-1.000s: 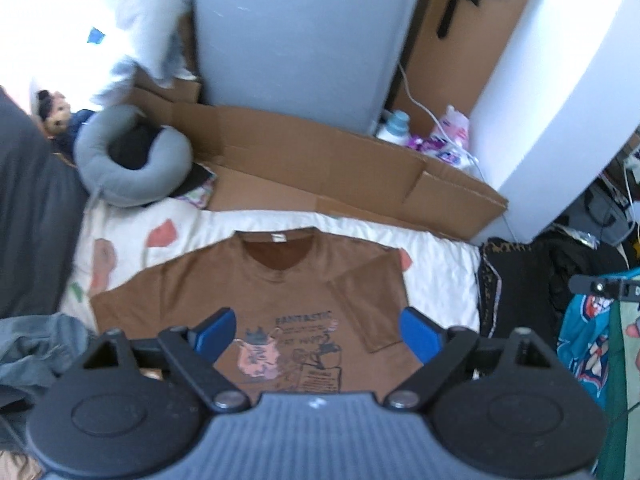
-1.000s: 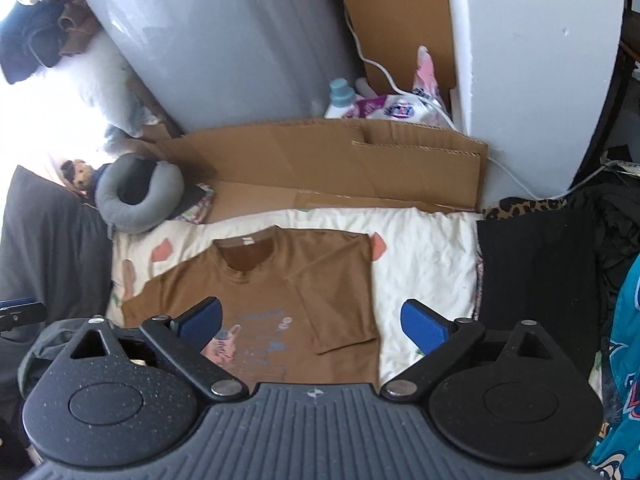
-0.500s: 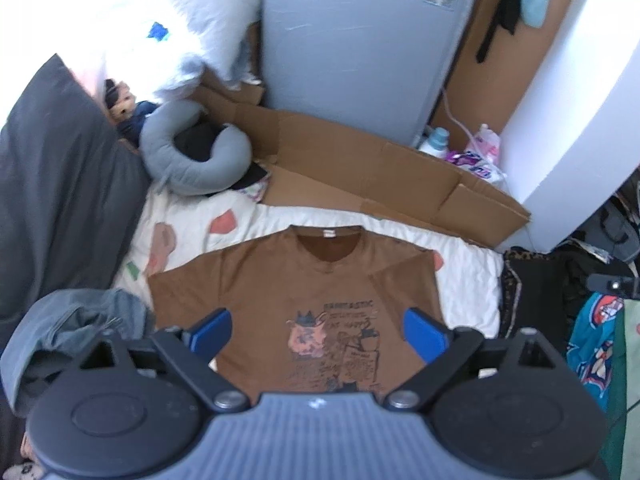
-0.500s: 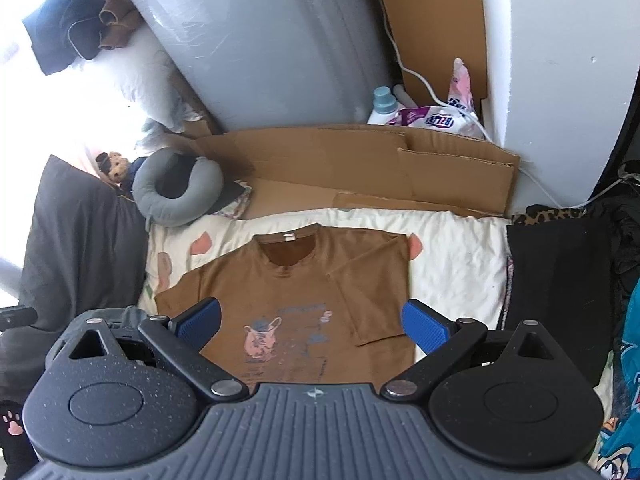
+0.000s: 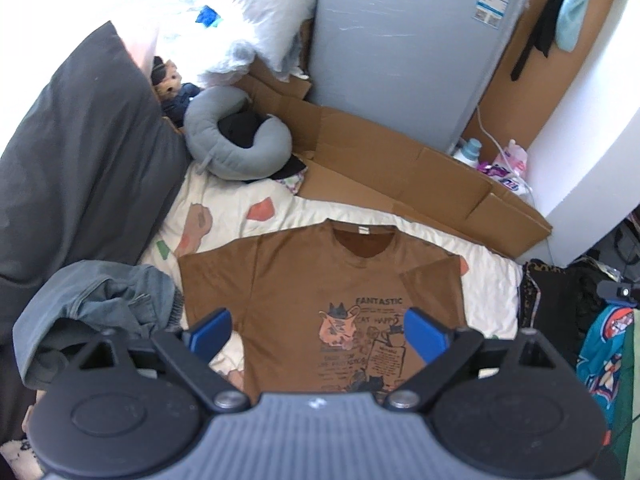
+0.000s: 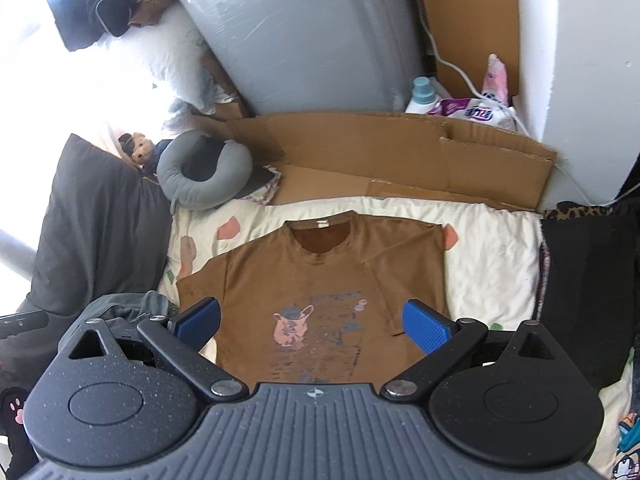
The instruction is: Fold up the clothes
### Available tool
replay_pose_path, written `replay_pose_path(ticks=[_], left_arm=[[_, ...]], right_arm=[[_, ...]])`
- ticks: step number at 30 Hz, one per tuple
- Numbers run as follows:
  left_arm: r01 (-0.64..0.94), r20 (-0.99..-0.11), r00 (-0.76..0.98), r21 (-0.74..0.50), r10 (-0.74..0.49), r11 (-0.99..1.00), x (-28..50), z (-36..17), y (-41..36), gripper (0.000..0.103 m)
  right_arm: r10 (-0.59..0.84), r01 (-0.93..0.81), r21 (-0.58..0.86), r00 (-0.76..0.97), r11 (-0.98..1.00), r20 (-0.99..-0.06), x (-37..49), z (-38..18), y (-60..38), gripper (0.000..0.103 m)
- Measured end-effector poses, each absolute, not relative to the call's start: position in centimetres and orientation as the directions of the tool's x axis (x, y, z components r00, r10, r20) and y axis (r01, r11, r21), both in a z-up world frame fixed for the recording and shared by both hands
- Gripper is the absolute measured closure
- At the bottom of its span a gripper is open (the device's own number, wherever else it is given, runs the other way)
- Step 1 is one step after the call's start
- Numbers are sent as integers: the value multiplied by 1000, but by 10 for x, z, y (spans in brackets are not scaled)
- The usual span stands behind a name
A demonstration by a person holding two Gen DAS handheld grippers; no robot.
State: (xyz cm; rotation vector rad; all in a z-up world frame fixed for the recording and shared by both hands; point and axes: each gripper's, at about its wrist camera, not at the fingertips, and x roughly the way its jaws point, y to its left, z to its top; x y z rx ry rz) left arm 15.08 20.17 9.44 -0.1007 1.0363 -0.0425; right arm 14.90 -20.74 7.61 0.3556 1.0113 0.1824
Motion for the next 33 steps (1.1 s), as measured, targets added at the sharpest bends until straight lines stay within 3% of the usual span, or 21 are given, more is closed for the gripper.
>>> replay_pose_path(ticks=[16,26,33], left_arm=[[-45,-847,531,-62,-29,997,158,39,235,9],[-48,-859,512,-62,-28,997,174,-20,246,9],[-111,-876,482,-56,5,992,191,-81,271,22]], right_arm=[[330,27,393,492,919,-806,175,23,-151,2],[325,83,392,417,916,-849,196,-45,-120,2],[338,112,412,402,904,-851,205,-103,-91,3]])
